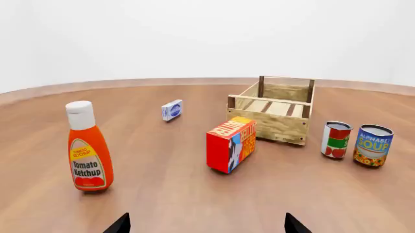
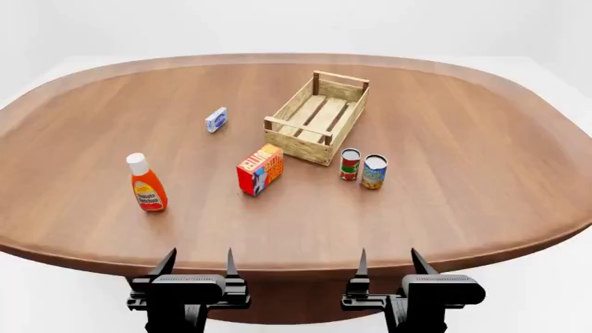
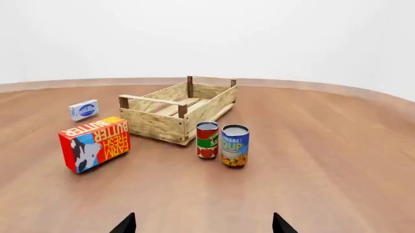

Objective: Pick up the ketchup, and put it in the wooden tray.

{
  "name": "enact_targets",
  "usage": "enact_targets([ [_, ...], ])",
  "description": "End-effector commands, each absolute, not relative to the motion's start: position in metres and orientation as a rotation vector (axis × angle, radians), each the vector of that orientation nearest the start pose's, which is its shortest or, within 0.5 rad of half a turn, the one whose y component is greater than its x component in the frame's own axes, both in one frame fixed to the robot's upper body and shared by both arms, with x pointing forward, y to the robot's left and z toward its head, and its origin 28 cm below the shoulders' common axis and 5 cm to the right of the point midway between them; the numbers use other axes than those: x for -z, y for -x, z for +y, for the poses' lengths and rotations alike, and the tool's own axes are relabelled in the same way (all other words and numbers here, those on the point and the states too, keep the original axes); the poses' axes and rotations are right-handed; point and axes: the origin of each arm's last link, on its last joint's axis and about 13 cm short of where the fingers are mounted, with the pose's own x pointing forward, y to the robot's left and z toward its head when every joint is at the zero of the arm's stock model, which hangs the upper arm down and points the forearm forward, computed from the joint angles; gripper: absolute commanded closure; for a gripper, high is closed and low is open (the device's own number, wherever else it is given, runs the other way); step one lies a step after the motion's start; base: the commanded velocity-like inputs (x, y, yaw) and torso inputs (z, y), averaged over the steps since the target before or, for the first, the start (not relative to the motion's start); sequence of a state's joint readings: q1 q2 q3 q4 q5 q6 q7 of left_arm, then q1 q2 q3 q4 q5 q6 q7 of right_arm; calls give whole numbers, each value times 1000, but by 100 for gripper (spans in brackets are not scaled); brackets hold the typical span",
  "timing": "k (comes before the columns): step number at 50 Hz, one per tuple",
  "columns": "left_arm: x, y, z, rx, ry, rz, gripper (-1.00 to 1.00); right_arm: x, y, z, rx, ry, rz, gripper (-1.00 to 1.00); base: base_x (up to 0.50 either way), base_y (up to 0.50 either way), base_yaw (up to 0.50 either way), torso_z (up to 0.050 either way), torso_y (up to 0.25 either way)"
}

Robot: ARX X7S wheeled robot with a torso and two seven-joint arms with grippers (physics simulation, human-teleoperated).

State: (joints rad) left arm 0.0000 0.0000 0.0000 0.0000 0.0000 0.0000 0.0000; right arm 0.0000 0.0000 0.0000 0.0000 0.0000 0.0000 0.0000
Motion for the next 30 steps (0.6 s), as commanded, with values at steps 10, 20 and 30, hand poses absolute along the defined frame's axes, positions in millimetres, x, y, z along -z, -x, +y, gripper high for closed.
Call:
enact_targets([
  [10, -14, -207, 205, -17, -14, -5, -100, -22, -218, -94, -29, -37, -19, -100, 0, 0, 0, 0, 0],
  [20, -19, -211, 206, -34, 26, -5, -100, -29, -223, -94, -54, 43, -20, -100, 0, 0, 0, 0, 0],
  [30, -25, -216, 208, -64, 14, -5, -100, -39, -232, -93, -97, 23, -39, -100, 0, -324, 0, 0, 0],
])
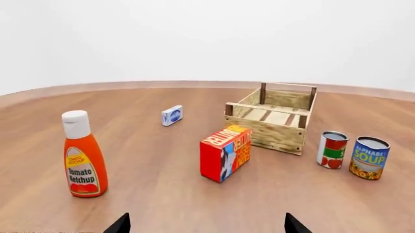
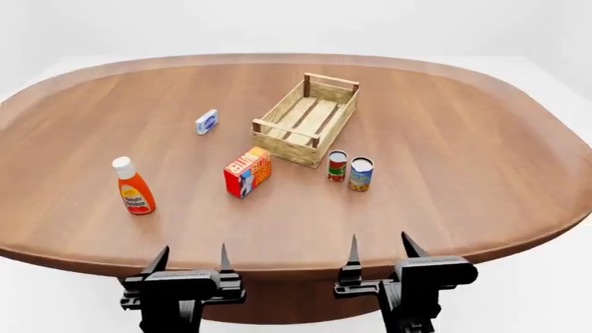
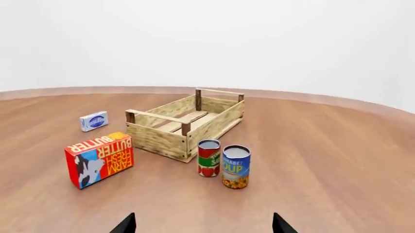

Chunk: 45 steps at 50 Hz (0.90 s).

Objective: Pick up the ketchup, and put it in the wooden tray.

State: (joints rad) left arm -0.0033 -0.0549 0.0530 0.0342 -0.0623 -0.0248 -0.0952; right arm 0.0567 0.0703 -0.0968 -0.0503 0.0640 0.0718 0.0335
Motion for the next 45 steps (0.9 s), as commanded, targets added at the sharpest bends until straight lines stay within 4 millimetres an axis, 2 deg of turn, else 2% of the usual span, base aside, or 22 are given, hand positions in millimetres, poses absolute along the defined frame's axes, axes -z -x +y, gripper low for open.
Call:
enact_targets([
  [1, -26, -216, 208, -61, 15, -5, -100, -40, -232, -94, -97, 25, -39, -100, 0, -500, 0, 0, 0],
  [9, -35, -223, 210, -59, 34, 2, -100, -47, -240, -96, -96, 43, -42, -100, 0, -500, 0, 0, 0],
  [29, -41, -234, 219, -71, 31, -9, -100, -58, -260, -96, -125, 58, -55, -100, 0, -500, 0, 0, 0],
  [35, -49, -244, 223, -88, 25, -24, -100, -62, -267, -95, -148, 54, -50, -100, 0, -500, 0, 0, 0],
  [45, -73, -269, 230, -119, 7, -70, -100, -81, -285, -105, -162, 38, -41, -100, 0, -5, 0, 0, 0],
])
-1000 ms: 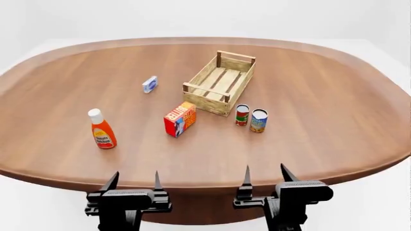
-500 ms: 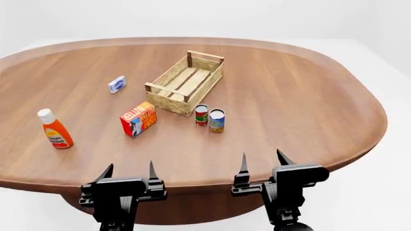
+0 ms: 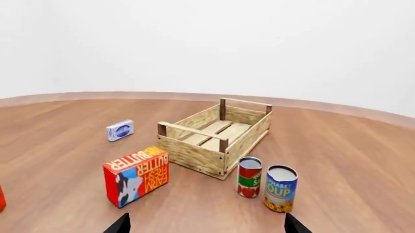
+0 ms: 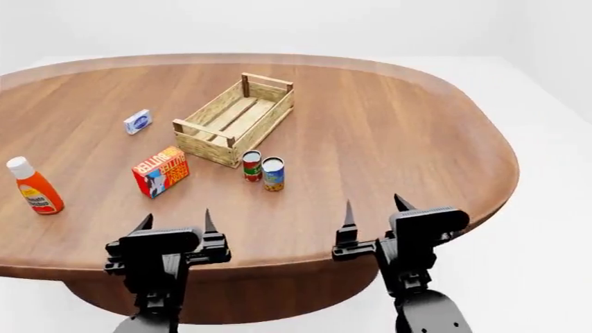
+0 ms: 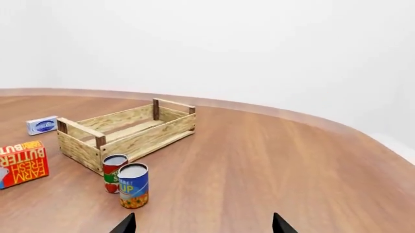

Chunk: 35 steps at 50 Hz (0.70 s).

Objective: Pick up the ketchup, and put it in the wooden tray.

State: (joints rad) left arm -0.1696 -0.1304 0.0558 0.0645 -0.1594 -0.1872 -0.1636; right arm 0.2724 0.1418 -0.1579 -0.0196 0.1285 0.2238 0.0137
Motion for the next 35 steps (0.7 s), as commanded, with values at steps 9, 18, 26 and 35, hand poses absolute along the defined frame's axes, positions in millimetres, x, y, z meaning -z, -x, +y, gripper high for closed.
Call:
enact_targets([
  [9, -85, -284, 231, -131, -14, -66, -100, -98, -301, -111, -196, 84, -51, -100, 0, 0, 46, 0, 0],
  [18, -90, -293, 227, -148, -20, -68, -100, -106, -315, -115, -205, 89, -67, -100, 18, 1, 500, 0, 0],
  [26, -93, -296, 225, -143, -44, -84, -100, -109, -318, -118, -216, 91, -77, -100, 23, 2, 500, 0, 0],
  [35, -98, -296, 224, -131, -67, -106, -100, -112, -318, -119, -222, 91, -86, -100, 26, 4, 500, 0, 0],
])
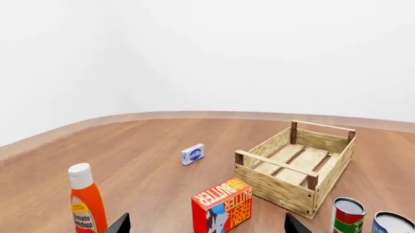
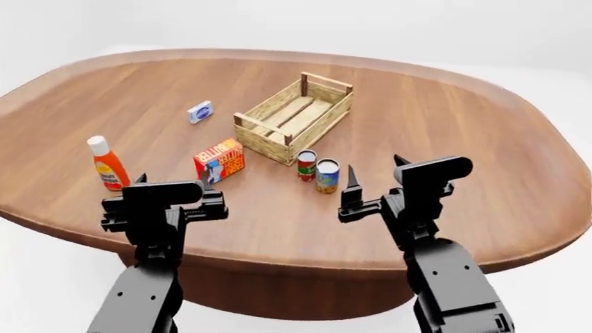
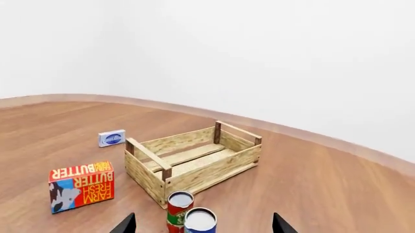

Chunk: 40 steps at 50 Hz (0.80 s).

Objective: Pick up the ketchup, and put it in the wooden tray.

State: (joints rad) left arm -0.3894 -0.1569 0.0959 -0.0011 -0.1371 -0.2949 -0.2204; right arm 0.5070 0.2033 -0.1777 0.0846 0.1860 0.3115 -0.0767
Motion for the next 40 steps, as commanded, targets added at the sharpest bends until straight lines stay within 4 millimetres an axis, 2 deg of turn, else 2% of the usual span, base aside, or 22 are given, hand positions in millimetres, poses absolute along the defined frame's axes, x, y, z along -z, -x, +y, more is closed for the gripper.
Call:
enact_targets([
  [1, -99, -296, 224, -129, -70, -108, -100, -112, -318, -119, -223, 90, -87, -100, 35, 6, 500, 0, 0],
  [5, -100, -298, 224, -124, -80, -114, -100, -114, -317, -117, -232, 106, -92, -100, 31, 6, 435, 0, 0],
  [22, -121, -319, 225, -43, -131, -103, -100, -129, -325, -115, -238, 124, -37, -100, 13, 3, 0, 0, 0],
  [29, -125, -328, 226, -40, -136, -82, -100, -137, -329, -117, -243, 144, -39, -100, 297, 59, 0, 0, 0],
  [40, -130, -330, 226, -42, -142, -94, -100, -142, -331, -118, -238, 155, -49, -100, 352, 69, 0, 0, 0],
])
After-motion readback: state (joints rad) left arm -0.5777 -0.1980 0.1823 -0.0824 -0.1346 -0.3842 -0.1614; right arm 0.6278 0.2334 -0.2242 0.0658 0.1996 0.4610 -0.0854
